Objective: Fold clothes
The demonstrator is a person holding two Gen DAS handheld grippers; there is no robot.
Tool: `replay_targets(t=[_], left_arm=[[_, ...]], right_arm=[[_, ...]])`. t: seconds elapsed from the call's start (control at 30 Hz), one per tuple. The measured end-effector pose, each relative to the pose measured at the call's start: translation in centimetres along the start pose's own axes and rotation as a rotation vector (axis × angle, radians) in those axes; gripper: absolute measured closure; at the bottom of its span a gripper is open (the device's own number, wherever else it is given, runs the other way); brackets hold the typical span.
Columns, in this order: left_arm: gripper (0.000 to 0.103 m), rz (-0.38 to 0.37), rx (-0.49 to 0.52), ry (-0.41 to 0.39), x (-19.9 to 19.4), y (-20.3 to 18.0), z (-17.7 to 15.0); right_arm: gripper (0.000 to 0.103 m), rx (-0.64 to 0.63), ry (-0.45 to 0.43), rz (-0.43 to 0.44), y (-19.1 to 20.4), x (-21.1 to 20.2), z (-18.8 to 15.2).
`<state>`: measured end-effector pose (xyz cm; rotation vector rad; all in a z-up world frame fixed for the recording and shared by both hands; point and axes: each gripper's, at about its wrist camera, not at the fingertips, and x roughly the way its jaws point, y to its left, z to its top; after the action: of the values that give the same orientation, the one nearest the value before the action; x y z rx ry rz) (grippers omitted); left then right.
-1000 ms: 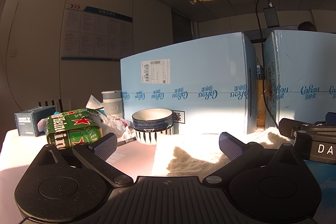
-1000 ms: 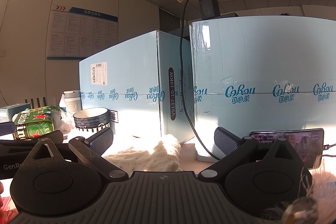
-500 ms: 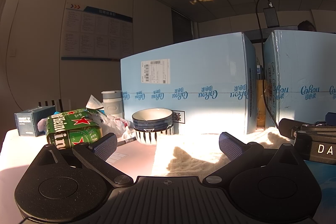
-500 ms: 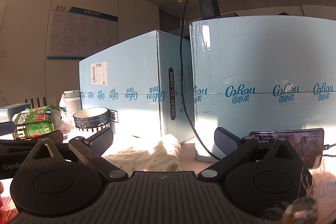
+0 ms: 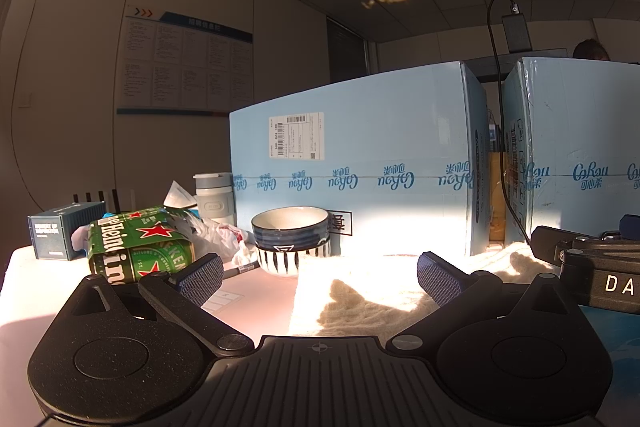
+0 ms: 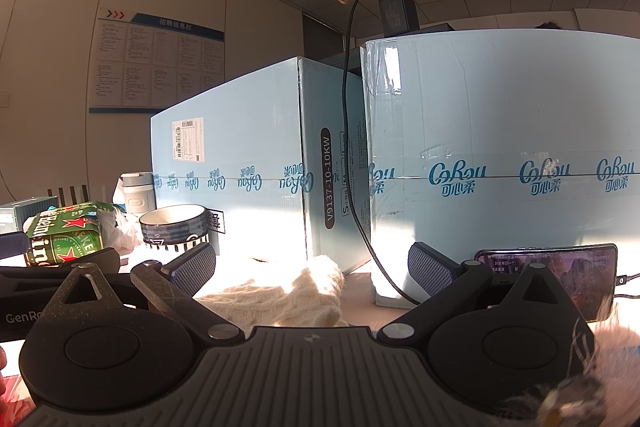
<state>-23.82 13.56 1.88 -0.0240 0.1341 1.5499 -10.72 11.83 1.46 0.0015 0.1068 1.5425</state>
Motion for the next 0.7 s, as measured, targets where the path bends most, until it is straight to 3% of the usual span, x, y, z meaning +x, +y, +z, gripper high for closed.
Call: replay_targets(t=[0.7], left_arm=[[0.0,0.001,0.0,0.001,-0.11,-0.11,-0.01]], right_arm=[[0.0,0.0,0.001,-0.001,0.02,0.04,0.01]])
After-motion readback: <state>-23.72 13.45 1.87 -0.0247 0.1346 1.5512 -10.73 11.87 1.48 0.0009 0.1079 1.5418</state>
